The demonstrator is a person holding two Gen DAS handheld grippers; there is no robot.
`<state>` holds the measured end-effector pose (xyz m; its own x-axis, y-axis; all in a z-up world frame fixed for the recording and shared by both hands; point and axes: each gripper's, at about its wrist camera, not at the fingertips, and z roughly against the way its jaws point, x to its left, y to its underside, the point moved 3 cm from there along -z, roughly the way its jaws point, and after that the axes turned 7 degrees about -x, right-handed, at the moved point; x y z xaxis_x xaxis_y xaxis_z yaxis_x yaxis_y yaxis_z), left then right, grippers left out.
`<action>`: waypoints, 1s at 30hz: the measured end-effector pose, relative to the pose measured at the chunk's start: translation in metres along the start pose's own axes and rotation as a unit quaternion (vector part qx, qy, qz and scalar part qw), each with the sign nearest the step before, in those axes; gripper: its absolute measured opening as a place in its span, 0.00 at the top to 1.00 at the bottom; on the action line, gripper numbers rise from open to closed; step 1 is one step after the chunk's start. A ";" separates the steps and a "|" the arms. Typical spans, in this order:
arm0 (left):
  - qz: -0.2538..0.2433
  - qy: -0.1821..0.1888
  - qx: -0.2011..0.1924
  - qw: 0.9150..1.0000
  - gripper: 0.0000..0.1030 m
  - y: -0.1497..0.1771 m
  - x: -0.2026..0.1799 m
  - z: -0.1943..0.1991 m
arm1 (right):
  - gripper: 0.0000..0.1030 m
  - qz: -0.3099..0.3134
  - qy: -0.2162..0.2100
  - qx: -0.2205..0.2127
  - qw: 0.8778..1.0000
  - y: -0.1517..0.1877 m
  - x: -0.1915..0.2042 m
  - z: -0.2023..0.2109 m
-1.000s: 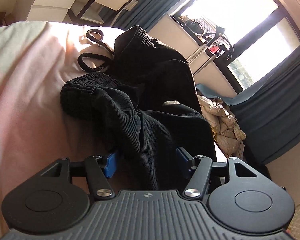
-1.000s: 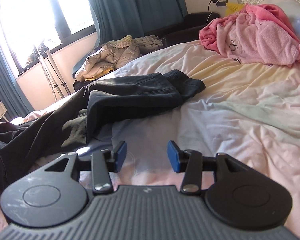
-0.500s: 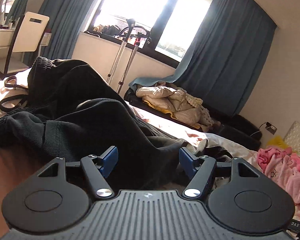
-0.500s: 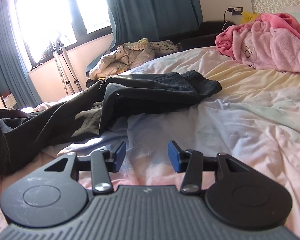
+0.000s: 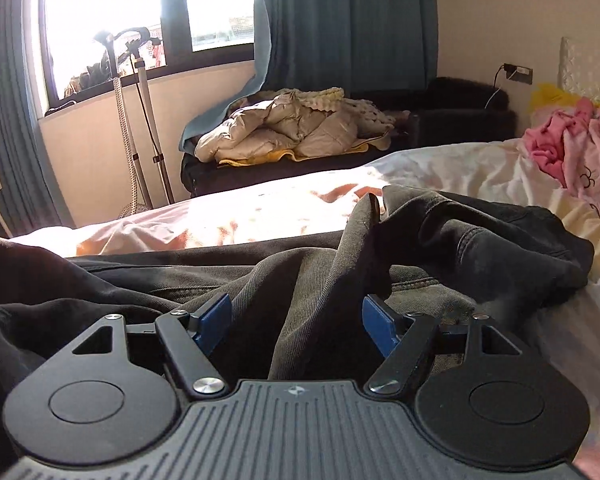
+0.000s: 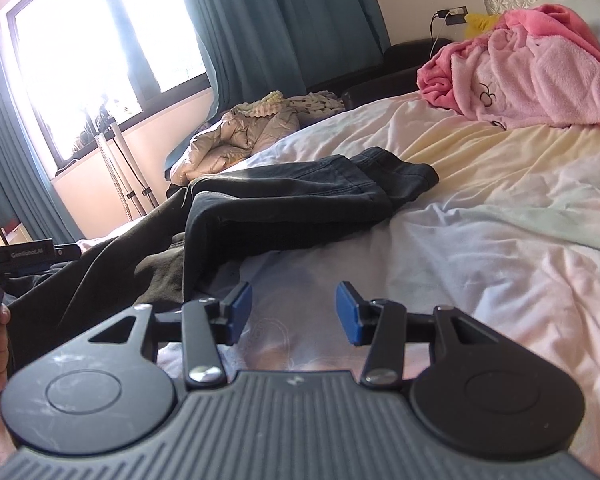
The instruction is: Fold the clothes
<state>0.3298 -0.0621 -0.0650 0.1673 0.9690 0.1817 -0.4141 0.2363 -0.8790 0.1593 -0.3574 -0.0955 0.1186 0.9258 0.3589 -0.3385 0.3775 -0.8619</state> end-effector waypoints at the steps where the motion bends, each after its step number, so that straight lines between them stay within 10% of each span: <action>1: -0.026 -0.019 0.015 0.999 0.27 -0.002 -0.010 -0.016 | 0.53 -0.003 0.004 0.003 1.000 0.001 -0.002 -0.003; 14: -0.081 -0.039 0.070 0.993 0.29 -0.023 -0.061 -0.121 | 0.37 -0.051 0.048 0.016 0.997 0.009 -0.028 -0.029; 18: -0.103 -0.022 0.089 0.990 0.85 -0.020 -0.071 -0.125 | 0.37 -0.053 0.045 0.022 0.997 0.012 -0.028 -0.035; 30: -0.115 0.050 0.014 0.992 0.95 -0.051 -0.080 0.004 | 0.37 -0.016 0.047 0.020 0.999 0.008 -0.016 -0.028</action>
<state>0.3338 -0.1516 -0.0326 0.3478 0.8778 0.3293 -0.3801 0.4531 -0.8064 0.1806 -0.3689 -0.1184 0.2160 0.9117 0.3496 -0.3701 0.4078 -0.8347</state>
